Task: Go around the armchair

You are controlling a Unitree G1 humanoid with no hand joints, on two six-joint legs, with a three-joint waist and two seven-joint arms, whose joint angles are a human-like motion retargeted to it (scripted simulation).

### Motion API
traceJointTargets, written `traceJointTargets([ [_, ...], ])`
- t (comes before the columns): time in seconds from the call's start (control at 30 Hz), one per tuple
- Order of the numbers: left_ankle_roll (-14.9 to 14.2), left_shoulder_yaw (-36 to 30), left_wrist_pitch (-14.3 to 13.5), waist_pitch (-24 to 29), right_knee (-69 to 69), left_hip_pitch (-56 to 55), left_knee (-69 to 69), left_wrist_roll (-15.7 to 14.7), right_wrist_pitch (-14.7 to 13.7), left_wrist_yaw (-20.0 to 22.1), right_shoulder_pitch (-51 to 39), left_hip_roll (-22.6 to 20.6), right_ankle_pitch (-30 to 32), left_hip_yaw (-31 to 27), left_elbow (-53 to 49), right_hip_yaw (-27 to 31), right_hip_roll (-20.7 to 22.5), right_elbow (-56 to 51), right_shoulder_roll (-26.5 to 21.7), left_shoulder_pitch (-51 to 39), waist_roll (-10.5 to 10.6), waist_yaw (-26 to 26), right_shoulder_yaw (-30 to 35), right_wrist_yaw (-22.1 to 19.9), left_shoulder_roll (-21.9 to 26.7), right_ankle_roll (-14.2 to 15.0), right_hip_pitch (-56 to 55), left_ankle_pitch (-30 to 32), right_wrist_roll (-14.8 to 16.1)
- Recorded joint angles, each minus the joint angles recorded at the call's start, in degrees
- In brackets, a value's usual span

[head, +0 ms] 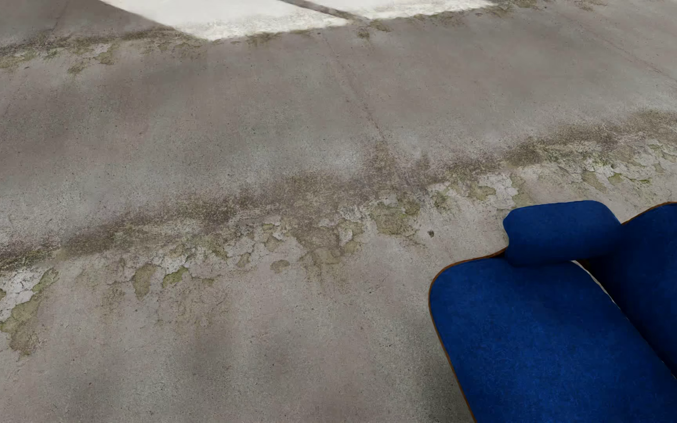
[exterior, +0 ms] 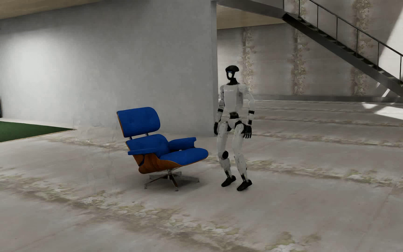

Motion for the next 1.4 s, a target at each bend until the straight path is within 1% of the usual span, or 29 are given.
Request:
traceJointTargets([
  [0.1, 0.0, 2.2, 0.0, -0.8, -2.6, 1.1, -1.1, 0.0, 0.0, 0.0, 1.0, -1.0, -1.9, 0.0, -0.4, 0.0, -1.0, 1.1, 1.0, -1.5, -0.7, 0.4, 2.8, 0.0, -0.2, 0.0, 2.8, -1.3, 0.0],
  [0.17, 0.0, 2.7, 0.0, -0.8, -3.2, 1.2, -1.3, 0.0, 0.0, 0.0, 0.6, -0.8, -2.1, 0.0, -0.3, 0.0, -1.1, 2.5, 0.8, -2.5, -0.4, 0.4, 5.4, 0.0, -1.2, 0.0, 3.7, -1.8, 0.0],
  [0.23, 0.0, 1.5, 0.0, -0.8, -3.9, 0.6, -1.0, 0.0, 0.0, 0.0, 0.1, -0.7, -2.8, 0.0, -2.1, 0.0, -1.2, 2.9, 0.2, -2.8, -0.3, 0.0, 6.4, 0.0, -2.1, 0.0, 4.5, -1.9, 0.0],
  [0.33, 0.0, -0.4, 0.0, -0.8, -4.3, 0.0, -0.8, 0.0, 0.0, 0.0, -0.5, -0.7, -3.6, 0.0, -5.7, 0.0, -1.3, 3.3, -0.4, -2.6, -0.2, 0.0, 4.9, 0.0, -3.3, 0.0, 5.3, -2.2, 0.0],
  [0.43, 0.0, -0.8, 0.0, -0.8, -4.5, -0.2, -0.6, 0.0, 0.0, 0.0, -1.3, -0.8, -4.6, 0.0, -6.7, 0.0, -1.3, 3.5, -0.7, -2.0, -0.6, 1.2, 4.0, 0.0, -4.1, 0.0, 5.8, -2.5, 0.0],
  [0.6, 0.0, -1.6, 0.0, -1.2, -4.9, -1.3, 1.1, 0.0, 0.0, 0.0, -1.9, -1.4, -6.8, 0.0, -4.4, 0.0, -1.7, 2.1, -1.0, -0.9, -0.9, 3.3, 2.6, 0.0, -3.8, 0.0, 7.3, -3.0, 0.0],
  [0.7, 0.0, -1.8, 0.0, -1.6, -3.4, -1.6, 1.9, 0.0, 0.0, 0.0, -1.5, -2.6, -8.8, 0.0, -1.5, 0.0, -2.3, 0.9, -1.2, -0.3, -0.9, 4.1, 0.9, 0.0, -3.5, 0.0, 6.6, -4.4, 0.0],
  [0.77, 0.0, -1.9, 0.0, -1.4, 1.4, -0.8, 1.8, 0.0, 0.0, 0.0, -1.4, -3.6, -8.8, 0.0, 0.0, 0.0, -3.2, 0.7, -1.4, 0.1, -1.0, 4.4, -0.4, 0.0, -3.3, 0.0, 3.5, -5.7, 0.0],
  [0.8, 0.0, -2.1, 0.0, -1.1, 5.8, -0.2, 1.7, 0.0, 0.0, 0.0, -1.6, -3.9, -7.1, 0.0, 0.7, 0.0, -4.0, 0.7, -1.4, 0.2, -1.0, 4.3, -1.0, 0.0, -3.2, 0.0, 0.9, -6.4, 0.0],
  [0.87, 0.0, -2.8, 0.0, -0.1, 19.0, 1.6, 0.9, 0.0, 0.0, 0.0, -2.0, -4.3, -0.4, 0.0, 1.8, 0.0, -5.6, 0.6, -1.4, 0.2, -0.7, 3.2, -2.4, 0.0, -3.0, 0.0, -6.8, -8.0, 0.0],
  [0.9, 0.0, -3.1, 0.0, 0.5, 26.5, 2.8, 0.5, 0.0, 0.0, 0.0, -2.0, -4.3, 1.6, 0.0, 2.1, 0.0, -6.0, 0.3, -1.3, 0.3, -0.3, 2.2, -3.1, 0.0, -2.8, 0.0, -11.0, -8.9, 0.0],
  [0.93, 0.0, -3.3, 0.0, 1.0, 33.6, 4.1, 0.1, 0.0, 0.0, 0.0, -1.9, -4.0, 0.6, 0.0, 2.1, 0.0, -5.9, -0.3, -1.3, 0.5, 0.3, 1.0, -3.8, 0.0, -2.5, 0.0, -14.7, -9.6, 0.0],
  [1.0, 0.0, -3.3, 0.0, 1.7, 44.4, 6.4, 0.1, 0.0, 0.0, 0.0, -1.1, -3.1, -5.5, 0.0, 1.7, 0.0, -4.7, -1.5, -1.3, 0.8, 1.6, -1.8, -4.6, 0.0, -1.9, 0.0, -20.7, -10.7, 0.0],
  [1.03, 0.0, -3.2, 0.0, 2.0, 47.1, 7.3, 0.3, 0.0, 0.0, 0.0, -0.6, -2.6, -6.9, 0.0, 1.6, 0.0, -4.0, -1.9, -1.2, 0.9, 2.3, -3.1, -4.8, 0.0, -1.6, 0.0, -23.2, -11.2, 0.0],
  [1.07, 0.0, -3.0, 0.0, 2.2, 47.9, 8.1, 0.6, 0.0, 0.0, 0.0, -0.1, -2.1, -6.6, 0.0, 1.6, 0.0, -3.2, -1.9, -1.2, 0.8, 2.8, -4.4, -4.8, 0.0, -1.4, 0.0, -25.4, -11.8, 0.0],
  [1.13, 0.0, -2.7, 0.0, 2.6, 44.9, 9.6, 1.1, 0.0, 0.0, 0.0, 0.9, -1.1, -3.4, 0.0, 1.6, 0.0, -1.8, -1.0, -1.1, 0.2, 3.4, -6.5, -4.3, 0.0, -1.0, 0.0, -28.9, -12.7, 0.0],
  [1.23, 0.0, -2.8, 0.0, 3.1, 32.8, 12.8, 0.8, 0.0, 0.0, 0.0, 1.9, -0.1, 1.9, 0.0, 1.8, 0.0, -0.7, 2.3, -0.9, -1.6, 3.6, -8.8, -1.8, 0.0, -0.8, 0.0, -30.9, -13.5, 0.0],
  [1.33, 0.0, -3.6, 0.0, 3.1, 14.6, 15.8, 0.4, 0.0, 0.0, 0.0, 2.9, 0.4, 8.2, 0.0, 1.2, 0.0, -1.1, 4.7, -1.0, -3.1, 3.0, -10.8, 0.4, 0.0, -1.4, 0.0, -27.3, -13.0, 0.0],
  [1.4, 0.0, -4.4, 0.0, 2.2, 2.4, 16.9, 0.8, 0.0, 0.0, 0.0, 4.0, 0.5, 8.1, 0.0, -0.2, 0.0, -1.9, 5.1, -1.2, -3.4, 2.6, -12.3, 0.7, 0.0, -2.2, 0.0, -22.7, -12.4, 0.0],
])
